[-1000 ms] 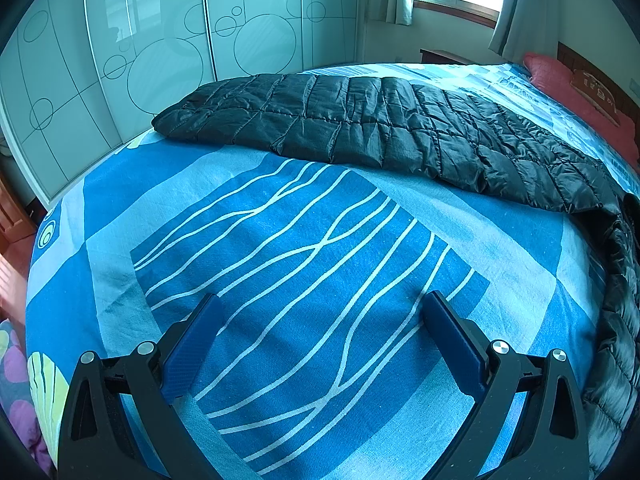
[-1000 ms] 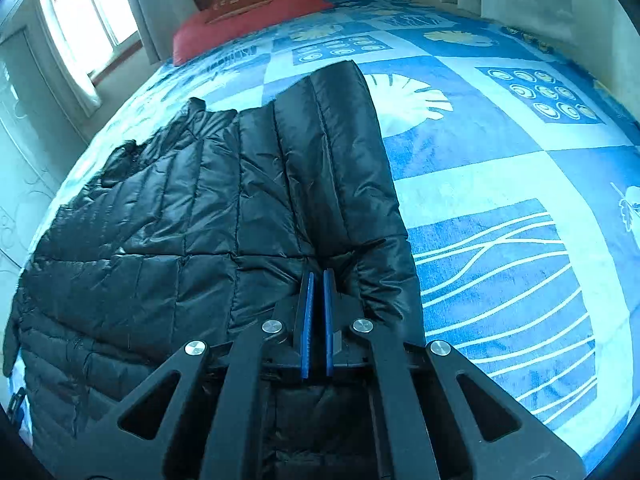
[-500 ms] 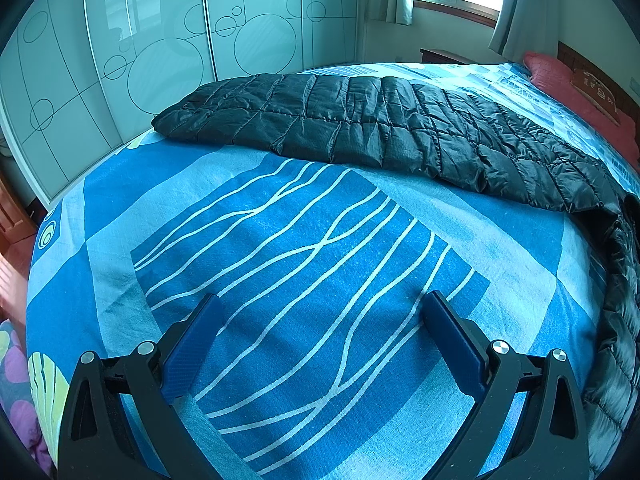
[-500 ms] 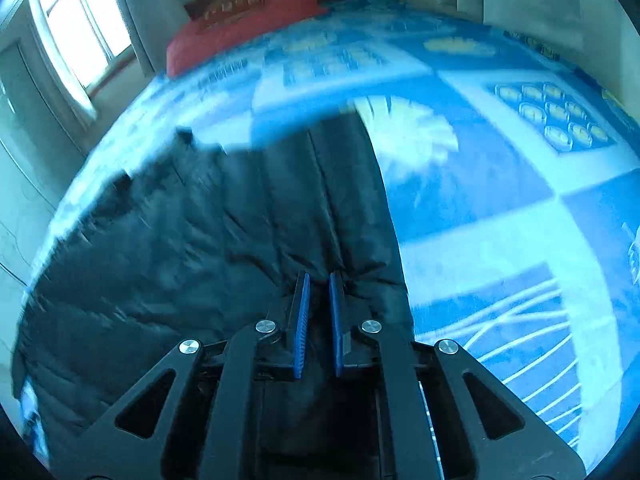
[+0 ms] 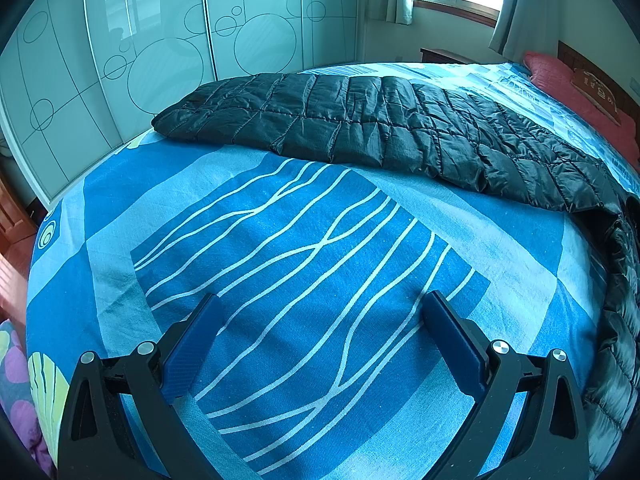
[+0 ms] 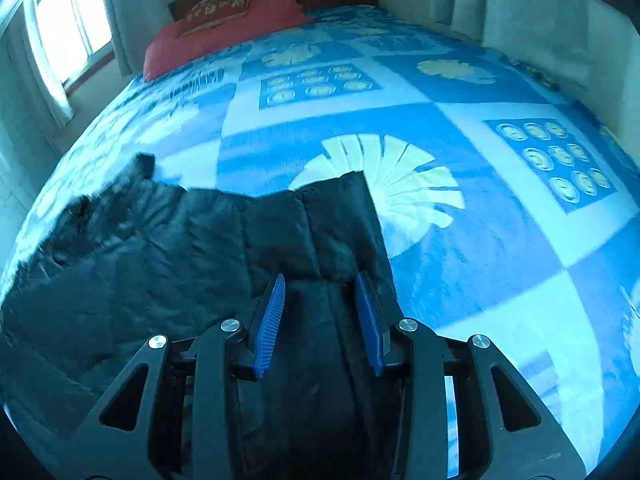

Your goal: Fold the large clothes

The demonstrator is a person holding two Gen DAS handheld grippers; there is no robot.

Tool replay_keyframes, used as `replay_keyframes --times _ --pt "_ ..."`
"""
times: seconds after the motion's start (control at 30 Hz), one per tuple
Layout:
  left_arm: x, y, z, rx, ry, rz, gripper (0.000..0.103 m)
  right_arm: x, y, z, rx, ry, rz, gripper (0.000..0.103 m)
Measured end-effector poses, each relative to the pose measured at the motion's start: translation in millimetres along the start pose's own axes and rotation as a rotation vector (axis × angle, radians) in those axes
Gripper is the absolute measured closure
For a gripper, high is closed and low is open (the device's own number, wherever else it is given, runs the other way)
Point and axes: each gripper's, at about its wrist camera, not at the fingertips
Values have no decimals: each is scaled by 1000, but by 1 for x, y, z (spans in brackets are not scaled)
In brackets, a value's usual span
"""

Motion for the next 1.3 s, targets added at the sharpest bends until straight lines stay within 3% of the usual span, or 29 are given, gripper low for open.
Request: replay_keyframes --times 0.1,0.2,0.37,0.6,0.9,1.03,1.3 --pt "0 0 0 0 1 0 4 -36 -26 -14 -15 62 38 42" --pt "0 0 0 -2 -2 0 4 -51 -56 -27 -39 98 19 35" --pt "0 0 0 -2 -3 0 4 -43 -88 -45 -99 30 7 34" --pt "0 0 -1 -5 -6 -2 4 -29 -100 -58 -158 -62 28 33" --pt "4 12 -6 -15 -33 -59 4 -29 -103 -54 -149 -42 48 31" --pt "6 28 -24 -38 -154 -49 4 -31 -105 -55 -155 -40 54 29" --pt "44 86 -94 -275 -382 57 5 -32 -106 -59 -170 -54 60 28"
Point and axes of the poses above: each gripper's, at about its wrist camera, not at the fingertips, and x roughly the way its jaws point, z to its right, y to its top, and after that the axes turned 5 degrees about -y, right-handed
